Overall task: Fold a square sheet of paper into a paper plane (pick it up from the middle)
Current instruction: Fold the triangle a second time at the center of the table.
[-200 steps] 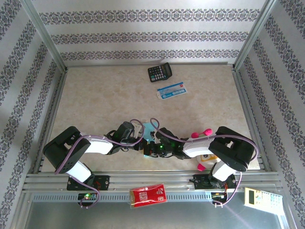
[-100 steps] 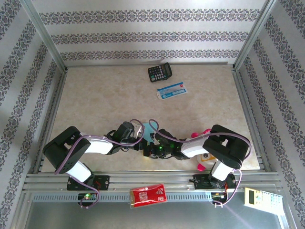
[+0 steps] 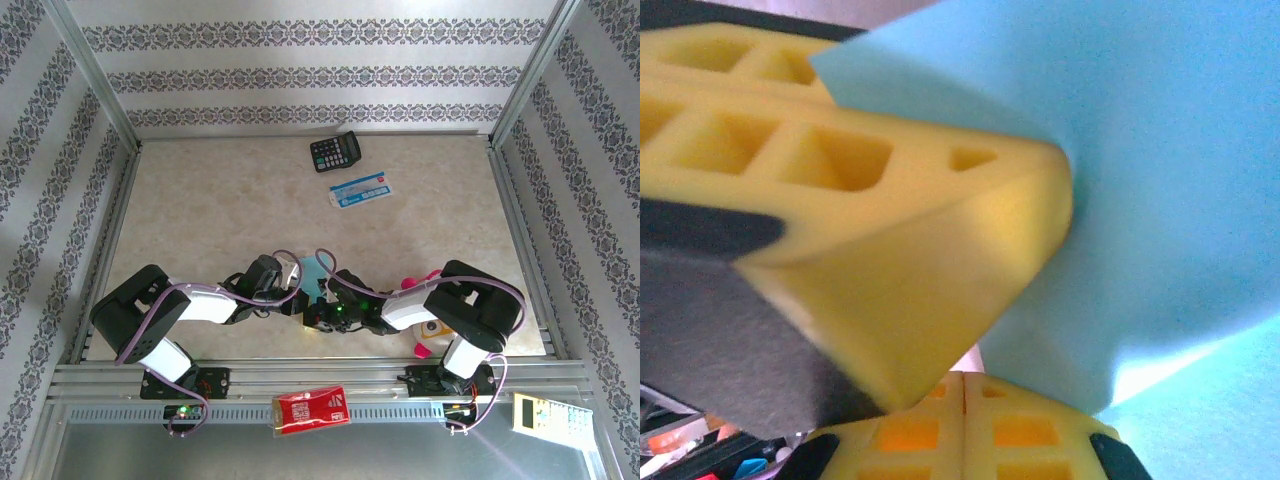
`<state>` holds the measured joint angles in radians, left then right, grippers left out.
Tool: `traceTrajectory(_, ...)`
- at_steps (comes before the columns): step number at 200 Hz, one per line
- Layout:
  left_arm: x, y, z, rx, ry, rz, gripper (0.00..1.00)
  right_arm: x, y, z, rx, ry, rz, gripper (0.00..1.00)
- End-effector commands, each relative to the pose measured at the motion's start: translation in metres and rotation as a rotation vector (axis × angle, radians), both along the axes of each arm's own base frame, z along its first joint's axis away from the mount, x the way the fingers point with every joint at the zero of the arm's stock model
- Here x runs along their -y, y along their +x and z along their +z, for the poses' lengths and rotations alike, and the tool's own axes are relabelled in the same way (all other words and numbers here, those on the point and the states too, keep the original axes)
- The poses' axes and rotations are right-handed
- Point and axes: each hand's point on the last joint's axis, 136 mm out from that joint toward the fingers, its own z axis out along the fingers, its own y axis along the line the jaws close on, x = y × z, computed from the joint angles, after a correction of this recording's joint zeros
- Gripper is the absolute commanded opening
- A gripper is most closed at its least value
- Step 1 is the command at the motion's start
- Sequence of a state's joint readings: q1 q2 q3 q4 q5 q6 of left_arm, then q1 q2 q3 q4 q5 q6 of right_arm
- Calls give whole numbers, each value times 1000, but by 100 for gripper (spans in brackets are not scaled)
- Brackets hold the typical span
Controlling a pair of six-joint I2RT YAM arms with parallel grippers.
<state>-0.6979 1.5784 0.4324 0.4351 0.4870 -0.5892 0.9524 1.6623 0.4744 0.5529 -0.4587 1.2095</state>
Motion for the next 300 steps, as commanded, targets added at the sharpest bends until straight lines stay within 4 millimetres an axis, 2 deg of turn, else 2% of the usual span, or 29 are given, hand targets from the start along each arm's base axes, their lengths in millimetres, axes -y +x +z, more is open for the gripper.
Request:
traceTrajectory(1,-31,-18,-48,-121,170,43,0,2,11,16,36,28,-42,4)
traceTrajectory(33,-31,-18,-48,-120,171,40,0,4,10,10,31,7,-41,4)
traceTrajectory(85,-31,-17,-48,-118,179,38,0,19,1,-28,-53,-103,-56,2)
traceTrajectory(108,-32,-16,-48,-115,188,39,0,25,-4,-38,-90,-139,-56,2)
traceTrajectory(127,-31,-15,-46,-114,188,38,0,25,-4,-32,-82,-133,-57,2)
traceTrajectory(157,-32,-15,-46,-111,194,41,0,20,6,-8,-26,-93,-68,2)
traceTrajectory(176,-32,-15,-47,-112,195,38,0,17,7,-1,-12,-91,-68,2)
traceTrajectory(229,-33,-16,-48,-116,195,37,0,10,5,-1,-18,-104,-52,2)
traceTrajectory(277,-33,-16,-48,-113,200,35,0,6,5,6,-6,-105,-54,2)
traceTrajectory(300,-33,-16,-48,-114,201,34,0,8,-1,-1,-26,-150,-57,1)
